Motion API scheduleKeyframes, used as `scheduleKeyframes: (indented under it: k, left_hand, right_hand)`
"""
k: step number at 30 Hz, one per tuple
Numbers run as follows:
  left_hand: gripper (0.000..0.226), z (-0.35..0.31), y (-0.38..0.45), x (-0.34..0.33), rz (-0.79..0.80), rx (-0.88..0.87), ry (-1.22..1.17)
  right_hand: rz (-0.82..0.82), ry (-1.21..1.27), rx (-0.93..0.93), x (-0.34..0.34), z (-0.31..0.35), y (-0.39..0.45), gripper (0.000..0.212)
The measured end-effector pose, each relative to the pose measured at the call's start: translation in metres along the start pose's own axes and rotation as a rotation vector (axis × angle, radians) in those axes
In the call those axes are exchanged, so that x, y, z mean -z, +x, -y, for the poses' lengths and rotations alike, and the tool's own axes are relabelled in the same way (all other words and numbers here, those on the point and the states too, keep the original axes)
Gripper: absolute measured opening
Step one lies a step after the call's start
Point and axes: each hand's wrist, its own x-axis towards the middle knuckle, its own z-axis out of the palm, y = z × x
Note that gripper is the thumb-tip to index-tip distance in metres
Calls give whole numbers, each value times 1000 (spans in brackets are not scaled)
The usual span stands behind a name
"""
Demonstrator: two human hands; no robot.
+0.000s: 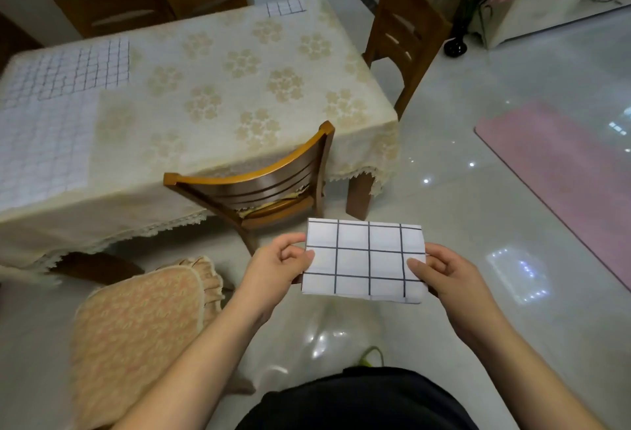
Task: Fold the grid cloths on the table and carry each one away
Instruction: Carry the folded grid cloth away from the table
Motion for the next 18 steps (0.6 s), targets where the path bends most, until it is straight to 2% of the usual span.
scheduleKeyframes:
  k: [9,18]
  left_hand:
    - [26,-56,71,-59,-32,-19,-27]
    - [30,-95,166,-84,44,10,-132]
  right_hand:
    - [-5,-20,103,51,51,79,22]
    - [-83,-28,115,66,94,170,24]
